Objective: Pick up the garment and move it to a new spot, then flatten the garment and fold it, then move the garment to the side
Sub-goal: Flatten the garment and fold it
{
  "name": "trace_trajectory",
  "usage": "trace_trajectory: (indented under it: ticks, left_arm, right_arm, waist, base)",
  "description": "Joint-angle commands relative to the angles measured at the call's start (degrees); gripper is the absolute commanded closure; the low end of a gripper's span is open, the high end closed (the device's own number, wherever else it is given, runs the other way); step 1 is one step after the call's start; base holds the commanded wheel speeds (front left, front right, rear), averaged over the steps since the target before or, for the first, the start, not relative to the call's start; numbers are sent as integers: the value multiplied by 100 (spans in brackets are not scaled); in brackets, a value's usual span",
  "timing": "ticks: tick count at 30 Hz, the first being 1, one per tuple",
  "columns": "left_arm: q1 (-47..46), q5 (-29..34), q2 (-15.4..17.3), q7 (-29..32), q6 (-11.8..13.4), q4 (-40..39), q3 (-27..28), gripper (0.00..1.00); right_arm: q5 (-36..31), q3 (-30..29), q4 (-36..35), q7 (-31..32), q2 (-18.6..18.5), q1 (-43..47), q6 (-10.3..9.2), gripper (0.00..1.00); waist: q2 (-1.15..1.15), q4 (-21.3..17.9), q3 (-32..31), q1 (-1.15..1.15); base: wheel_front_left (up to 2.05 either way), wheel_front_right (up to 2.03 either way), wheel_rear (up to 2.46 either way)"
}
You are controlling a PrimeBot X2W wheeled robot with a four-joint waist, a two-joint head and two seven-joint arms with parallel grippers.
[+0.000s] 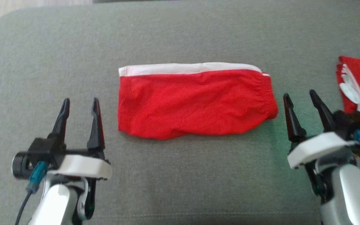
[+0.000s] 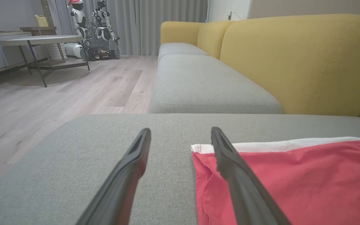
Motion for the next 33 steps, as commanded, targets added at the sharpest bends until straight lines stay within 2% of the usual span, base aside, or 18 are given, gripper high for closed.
trace_trajectory:
  ticks: [1,8,17,22,23,24,25,33]
  left_arm:
    - [-402,26,11,-62,-41,-183,129,0]
    - [-662,34,-161,-132,-156,6,23,0]
    - [-765,67,-282,-169,-221,113,45,0]
    - [-808,107,-318,-175,-257,132,77,0]
    - [-815,119,-323,-175,-265,127,89,0]
    - [-817,137,-324,-175,-270,125,99,0]
    - [-816,152,-328,-176,-272,122,111,0]
    - [-758,231,-349,-177,-302,111,209,0]
  right_arm:
    - [-34,262,109,16,-90,-529,-5,0]
    - [-36,353,1347,-16,-166,-1208,-5,0]
    - [164,80,2255,205,-206,-1425,-5,0]
    - [441,290,2569,505,-237,-1571,-5,0]
    - [537,344,2598,552,-234,-1588,-5,42]
    - [599,403,2604,567,-251,-1602,-5,76]
    - [678,454,2600,570,-261,-1608,-5,100]
    - [1175,724,2419,555,-542,-1499,-5,100]
  waist:
    - [0,214,208,0]
    - [0,524,447,0]
    - [0,631,566,0]
    - [0,612,621,0]
    - [0,602,625,0]
    - [0,591,623,0]
    - [0,577,618,0]
    - [0,433,523,0]
  base:
    - [0,0,0]
    - [0,0,0]
    - [0,0,0]
    - [0,0,0]
    - [0,0,0]
    - [0,0,0]
    - [0,0,0]
    - [0,0,0]
